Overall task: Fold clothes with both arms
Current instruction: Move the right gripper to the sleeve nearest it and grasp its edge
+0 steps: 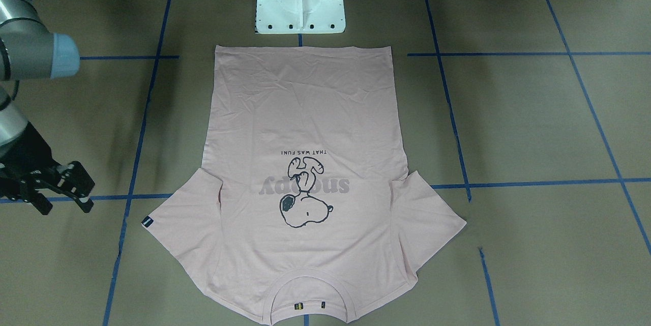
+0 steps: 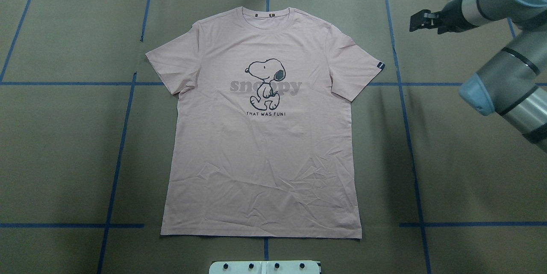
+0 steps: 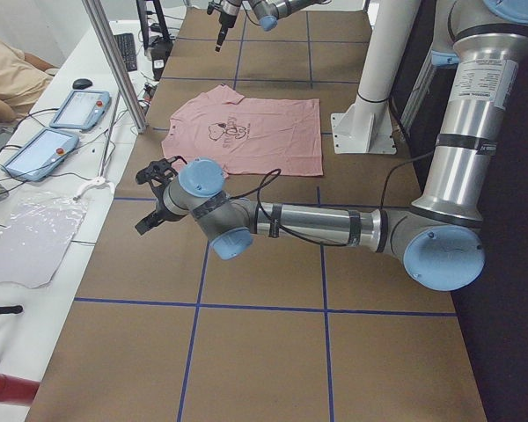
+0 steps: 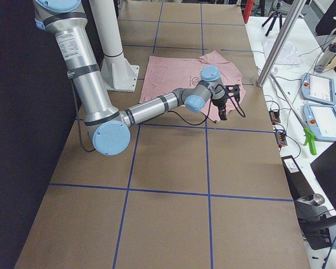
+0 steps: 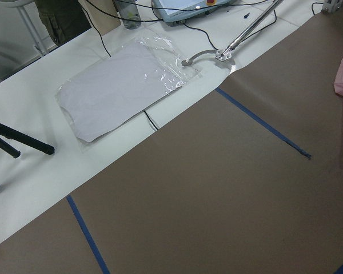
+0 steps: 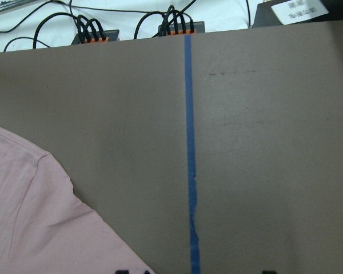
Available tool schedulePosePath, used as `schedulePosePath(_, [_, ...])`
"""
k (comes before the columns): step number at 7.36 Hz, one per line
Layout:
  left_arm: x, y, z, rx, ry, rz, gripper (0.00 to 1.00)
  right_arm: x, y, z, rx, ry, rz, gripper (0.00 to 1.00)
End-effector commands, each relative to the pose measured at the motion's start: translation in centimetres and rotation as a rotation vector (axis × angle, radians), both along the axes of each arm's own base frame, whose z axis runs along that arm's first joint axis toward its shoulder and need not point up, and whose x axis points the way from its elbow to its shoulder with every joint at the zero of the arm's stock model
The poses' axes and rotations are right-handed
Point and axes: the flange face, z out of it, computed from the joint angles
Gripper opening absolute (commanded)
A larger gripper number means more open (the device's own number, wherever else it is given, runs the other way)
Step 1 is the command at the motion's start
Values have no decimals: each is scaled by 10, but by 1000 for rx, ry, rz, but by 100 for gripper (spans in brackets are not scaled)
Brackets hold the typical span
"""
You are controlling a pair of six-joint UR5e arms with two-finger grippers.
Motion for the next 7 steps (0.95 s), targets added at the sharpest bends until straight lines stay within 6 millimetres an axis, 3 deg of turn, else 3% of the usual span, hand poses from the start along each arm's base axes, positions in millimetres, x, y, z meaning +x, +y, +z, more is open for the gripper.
schedulePosePath(1, [0,0,1,0,0,0,100,-41,-23,-11,-43,34,-153,80])
schedulePosePath(3, [0,0,-3,6,1,0,100,-77,-11,10,-71,66,-207,80])
schedulePosePath(5, [0,1,-3,16,2,0,100,-101,0,16,-86,74,-230,77])
schedulePosePath(6, [0,1,-3,22,1,0,100,-104,-2,25,-94,94,-222,76])
schedulePosePath(7, [0,1,-3,25,1,0,100,-113,-16,15,-85,105,-215,74])
